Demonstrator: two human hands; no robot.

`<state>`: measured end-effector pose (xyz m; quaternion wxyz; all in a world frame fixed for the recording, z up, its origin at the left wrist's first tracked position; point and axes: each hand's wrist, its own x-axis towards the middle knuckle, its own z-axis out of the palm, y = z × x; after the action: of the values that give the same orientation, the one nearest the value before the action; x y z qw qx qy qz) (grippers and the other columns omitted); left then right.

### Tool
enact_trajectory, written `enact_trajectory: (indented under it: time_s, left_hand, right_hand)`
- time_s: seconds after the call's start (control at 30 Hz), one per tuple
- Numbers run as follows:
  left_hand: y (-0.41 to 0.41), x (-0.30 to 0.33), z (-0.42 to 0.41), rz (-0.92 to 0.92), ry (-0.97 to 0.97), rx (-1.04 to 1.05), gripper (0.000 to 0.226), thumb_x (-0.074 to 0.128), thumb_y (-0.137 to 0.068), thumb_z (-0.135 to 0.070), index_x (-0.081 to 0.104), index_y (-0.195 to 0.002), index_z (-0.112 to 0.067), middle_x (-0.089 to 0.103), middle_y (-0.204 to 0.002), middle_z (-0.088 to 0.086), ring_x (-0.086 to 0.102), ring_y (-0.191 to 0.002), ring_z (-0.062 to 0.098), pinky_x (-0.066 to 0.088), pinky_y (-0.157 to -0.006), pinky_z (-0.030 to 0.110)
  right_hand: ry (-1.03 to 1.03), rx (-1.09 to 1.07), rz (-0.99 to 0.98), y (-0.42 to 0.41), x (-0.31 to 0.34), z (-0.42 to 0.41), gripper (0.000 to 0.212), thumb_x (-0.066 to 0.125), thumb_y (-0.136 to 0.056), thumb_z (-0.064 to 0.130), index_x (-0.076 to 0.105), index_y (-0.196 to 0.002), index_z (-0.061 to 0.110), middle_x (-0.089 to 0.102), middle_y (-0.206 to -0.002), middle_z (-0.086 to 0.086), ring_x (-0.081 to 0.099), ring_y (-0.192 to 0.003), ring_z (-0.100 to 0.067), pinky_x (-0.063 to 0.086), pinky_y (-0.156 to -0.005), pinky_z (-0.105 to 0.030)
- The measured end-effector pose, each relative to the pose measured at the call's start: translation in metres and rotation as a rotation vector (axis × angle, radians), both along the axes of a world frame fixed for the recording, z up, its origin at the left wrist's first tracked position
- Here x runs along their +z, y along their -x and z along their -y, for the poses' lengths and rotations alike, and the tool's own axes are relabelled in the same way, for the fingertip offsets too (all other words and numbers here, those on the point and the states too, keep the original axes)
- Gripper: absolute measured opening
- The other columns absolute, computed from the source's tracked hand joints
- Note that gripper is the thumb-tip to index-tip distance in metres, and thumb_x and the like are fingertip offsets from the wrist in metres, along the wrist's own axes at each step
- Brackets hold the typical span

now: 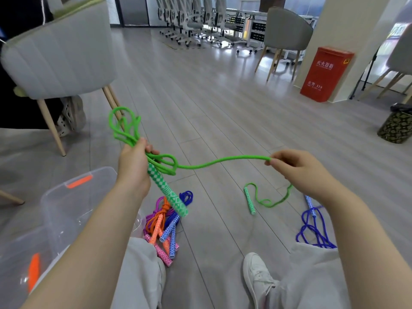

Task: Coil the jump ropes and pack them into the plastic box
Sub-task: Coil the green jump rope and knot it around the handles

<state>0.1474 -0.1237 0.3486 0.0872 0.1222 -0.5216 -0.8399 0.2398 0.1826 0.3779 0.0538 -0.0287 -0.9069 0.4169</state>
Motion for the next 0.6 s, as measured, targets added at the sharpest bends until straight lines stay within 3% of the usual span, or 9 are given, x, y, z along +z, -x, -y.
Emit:
enact_trajectory:
  time_s: [0.13,0.3,0.43,0.53,0.6]
  left_hand:
    - [-0.015,-0.001,-0.019,-0.030,0.303,-0.208,0.016,0.046,-0.098,-0.011,0.049,-0.083,-0.016,0.049,-0.066,-0.002,0.050,-0.058,0.014,0.044,-0.062,0.030]
    - [-0.037,-0.001,-0.039,-0.097,0.641,-0.512,0.018,0.049,-0.099,-0.020,0.060,-0.087,-0.012,0.062,-0.067,-0.006,0.055,-0.063,0.012,0.047,-0.065,0.029]
    - [-0.048,-0.004,-0.052,-0.118,0.540,-0.672,0.018,0.048,-0.099,-0.016,0.064,-0.093,-0.013,0.067,-0.073,-0.004,0.058,-0.068,0.008,0.050,-0.065,0.024]
    - [-0.048,-0.007,-0.054,-0.109,0.408,-0.779,0.021,0.043,-0.097,-0.016,0.064,-0.093,-0.016,0.063,-0.073,0.003,0.054,-0.071,0.017,0.044,-0.067,0.034]
    - [-0.047,-0.009,-0.054,-0.093,0.338,-0.844,0.022,0.041,-0.088,-0.024,0.062,-0.093,-0.017,0.058,-0.070,0.005,0.047,-0.066,0.020,0.037,-0.064,0.038]
  right_hand:
    - [0.137,0.094,-0.057,-0.001,0.001,0.031,0.015,0.060,-0.093,0.021,0.073,-0.086,0.022,0.048,-0.070,-0.008,0.039,-0.065,-0.018,0.032,-0.063,-0.031]
    - [0.239,0.261,-0.065,-0.005,-0.001,0.071,0.015,0.060,-0.094,0.020,0.074,-0.089,0.020,0.050,-0.070,-0.010,0.038,-0.065,-0.016,0.031,-0.062,-0.028]
    - [0.257,0.338,-0.093,-0.003,-0.007,0.084,0.019,0.057,-0.095,0.021,0.074,-0.090,0.015,0.062,-0.077,-0.022,0.040,-0.062,-0.022,0.035,-0.063,-0.030]
    - [0.300,0.277,-0.105,0.002,-0.012,0.083,0.019,0.055,-0.096,0.010,0.073,-0.093,0.006,0.059,-0.061,0.009,0.040,-0.055,-0.004,0.034,-0.059,-0.018]
    - [0.284,0.210,-0.122,0.006,-0.017,0.083,0.016,0.058,-0.095,0.012,0.074,-0.093,0.009,0.054,-0.057,0.014,0.041,-0.055,-0.004,0.034,-0.059,-0.020]
